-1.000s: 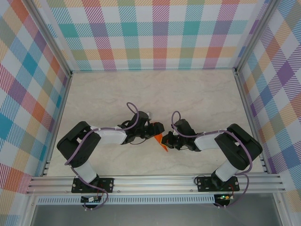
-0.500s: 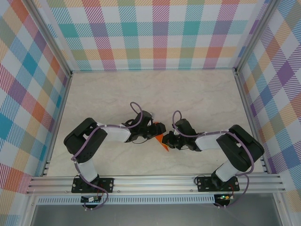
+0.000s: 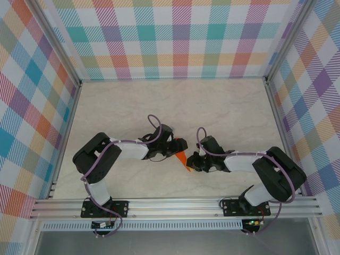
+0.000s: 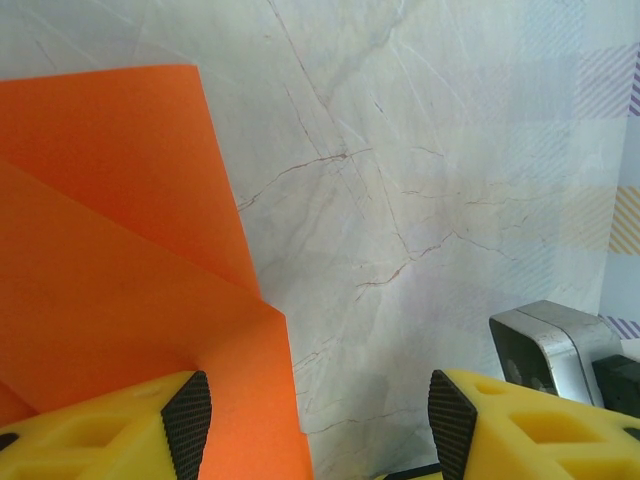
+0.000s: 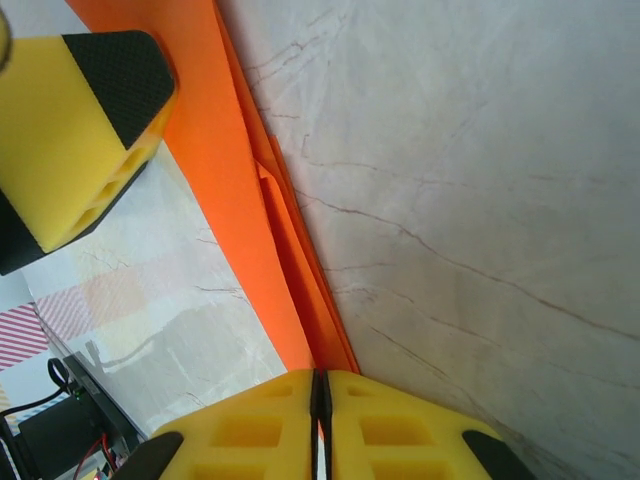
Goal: Fold a paper plane with a square sheet of paper (pick it up from the middle)
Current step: Fold the wing for the fifth time at the center of the table.
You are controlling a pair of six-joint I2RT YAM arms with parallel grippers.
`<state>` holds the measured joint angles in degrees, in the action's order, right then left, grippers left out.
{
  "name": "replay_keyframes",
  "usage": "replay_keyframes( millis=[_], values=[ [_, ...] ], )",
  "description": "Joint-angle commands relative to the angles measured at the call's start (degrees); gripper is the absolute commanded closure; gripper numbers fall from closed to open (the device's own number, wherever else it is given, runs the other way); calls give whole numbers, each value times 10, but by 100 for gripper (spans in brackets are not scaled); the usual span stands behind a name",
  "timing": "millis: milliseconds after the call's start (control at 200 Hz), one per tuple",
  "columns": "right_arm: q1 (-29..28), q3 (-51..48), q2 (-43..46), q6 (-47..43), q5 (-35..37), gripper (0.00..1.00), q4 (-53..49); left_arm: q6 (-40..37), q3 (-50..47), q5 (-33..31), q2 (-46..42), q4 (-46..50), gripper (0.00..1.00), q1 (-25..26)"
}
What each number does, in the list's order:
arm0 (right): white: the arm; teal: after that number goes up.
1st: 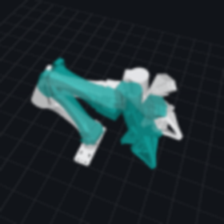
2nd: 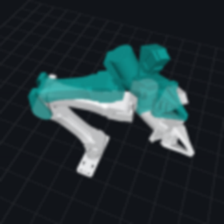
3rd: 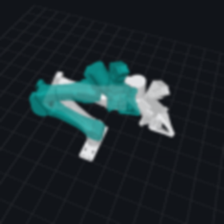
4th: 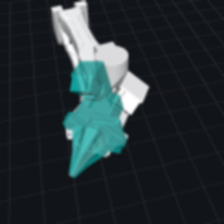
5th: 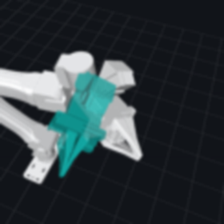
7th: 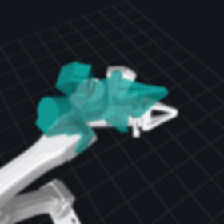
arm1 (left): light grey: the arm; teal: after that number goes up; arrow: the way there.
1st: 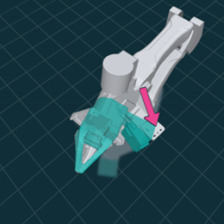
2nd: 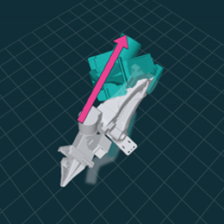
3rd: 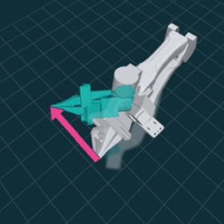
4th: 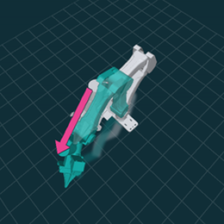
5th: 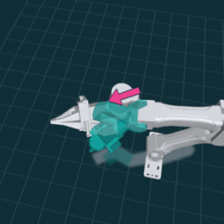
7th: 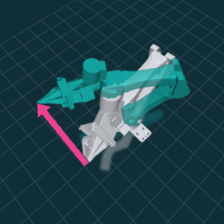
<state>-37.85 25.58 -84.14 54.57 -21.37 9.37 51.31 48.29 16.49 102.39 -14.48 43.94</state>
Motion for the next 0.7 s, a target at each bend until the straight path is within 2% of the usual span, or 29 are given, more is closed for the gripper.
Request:
replay_keyframes(
  millis=[0, 105, 170, 270, 370, 450, 560, 695],
  values=[
    [5, -11, 2, -22, 0, 91, -53, -13, 6, -20, 21, 38, 38, 4],
    [7, -11, 10, -25, 2, 91, -54, -14, 7, -18, 22, 39, 38, 4],
    [7, -8, 30, -40, 1, 86, -59, -13, 9, -17, 22, 40, 38, 4],
    [7, 0, 73, -83, 8, 69, -93, -14, 10, -16, 23, 41, 38, 4],
    [6, 8, 101, -137, 21, 58, -129, -14, 14, -13, 25, 41, 38, 4],
    [5, 13, 108, -174, 5, 49, -134, -13, 16, -11, 26, 41, 38, 4],
    [-1, 27, 99, -211, -5, 45, -143, -13, 20, -9, 28, 42, 38, 4],
    [-8, 46, 83, -245, -4, 45, -145, -13, 23, -9, 30, 45, 38, 4]
  ],
)
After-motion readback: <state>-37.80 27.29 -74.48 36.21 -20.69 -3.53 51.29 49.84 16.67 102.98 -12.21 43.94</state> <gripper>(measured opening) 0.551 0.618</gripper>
